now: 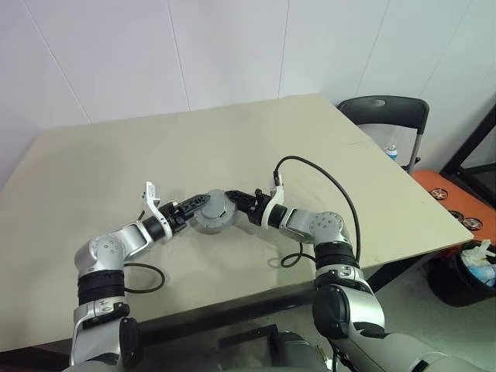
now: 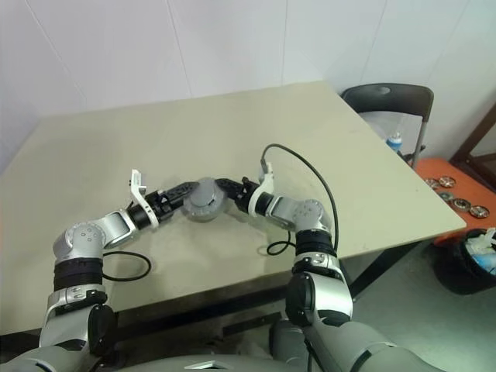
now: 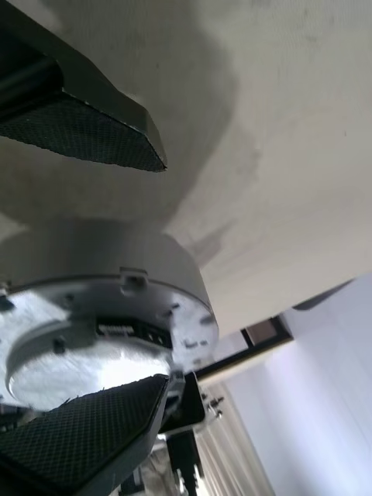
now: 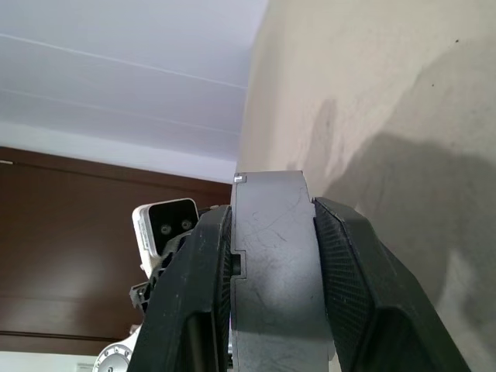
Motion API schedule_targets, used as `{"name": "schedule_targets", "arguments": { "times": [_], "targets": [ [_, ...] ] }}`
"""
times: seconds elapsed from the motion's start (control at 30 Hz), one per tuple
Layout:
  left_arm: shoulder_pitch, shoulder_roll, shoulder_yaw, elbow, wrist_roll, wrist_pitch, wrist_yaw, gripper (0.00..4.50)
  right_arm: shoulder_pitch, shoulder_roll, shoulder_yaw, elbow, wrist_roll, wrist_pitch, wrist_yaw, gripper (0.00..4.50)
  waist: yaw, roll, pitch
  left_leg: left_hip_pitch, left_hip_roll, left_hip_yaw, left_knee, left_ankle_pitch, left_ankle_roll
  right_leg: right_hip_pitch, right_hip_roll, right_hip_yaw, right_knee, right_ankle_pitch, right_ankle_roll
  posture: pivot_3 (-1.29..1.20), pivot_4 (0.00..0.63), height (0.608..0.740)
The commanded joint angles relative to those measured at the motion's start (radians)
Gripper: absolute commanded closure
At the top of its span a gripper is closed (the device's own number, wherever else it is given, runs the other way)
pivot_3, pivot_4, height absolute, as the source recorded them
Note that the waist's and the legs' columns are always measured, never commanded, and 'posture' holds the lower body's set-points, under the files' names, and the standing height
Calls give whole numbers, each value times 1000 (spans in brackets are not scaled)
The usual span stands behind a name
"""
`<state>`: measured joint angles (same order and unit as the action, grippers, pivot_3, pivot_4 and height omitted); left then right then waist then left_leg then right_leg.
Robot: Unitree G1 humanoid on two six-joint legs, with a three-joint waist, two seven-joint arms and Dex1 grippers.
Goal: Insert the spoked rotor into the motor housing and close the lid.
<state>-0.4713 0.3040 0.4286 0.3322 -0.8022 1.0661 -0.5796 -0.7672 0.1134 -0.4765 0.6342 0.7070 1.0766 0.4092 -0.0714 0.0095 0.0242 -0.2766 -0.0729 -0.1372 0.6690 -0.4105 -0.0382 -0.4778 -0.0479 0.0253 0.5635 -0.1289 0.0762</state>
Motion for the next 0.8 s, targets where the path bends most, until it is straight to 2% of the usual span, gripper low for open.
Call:
{"name": "schedule_targets", "arguments": {
  "times": [0.03, 0.3, 0.5, 0.67, 0.8],
  "targets": [
    [-32, -10, 22, 1, -48, 35, 11, 51, -26, 30, 3, -40, 58, -10, 16, 3240, 0, 0, 0, 0, 0, 0, 0, 0, 0, 0, 0, 0, 0, 0, 0, 0, 0, 740],
    [-60, -50, -48, 71, -20, 77, 20, 51, -21, 28, 11, -41, 69, -17, 12, 3240, 0, -1, 0, 0, 0, 0, 1, 0, 0, 0, 0, 0, 1, 0, 0, 0, 0, 740],
    [-97, -82, -38, 131, -19, 57, 29, 51, -16, 29, 10, -44, 73, -23, 6, 3240, 1, -1, 0, 2, 0, 1, 2, 0, 0, 1, 0, 1, 1, 0, 0, 0, 0, 740],
    [-143, -109, 42, 201, -42, 34, 94, 1056, -15, 32, 13, -40, 71, -30, 7, 3240, 1, -1, 0, 0, 0, 1, 7, 0, 0, 2, 0, 1, 2, 2, 0, 0, 0, 740],
    [-153, -117, 59, 197, -63, 56, 104, 1869, -18, 26, 16, -26, 70, -40, 10, 3240, 1, -1, 0, -1, 0, 1, 14, 0, 0, 3, 0, 1, 2, 5, 0, 0, 0, 740]
  ]
}}
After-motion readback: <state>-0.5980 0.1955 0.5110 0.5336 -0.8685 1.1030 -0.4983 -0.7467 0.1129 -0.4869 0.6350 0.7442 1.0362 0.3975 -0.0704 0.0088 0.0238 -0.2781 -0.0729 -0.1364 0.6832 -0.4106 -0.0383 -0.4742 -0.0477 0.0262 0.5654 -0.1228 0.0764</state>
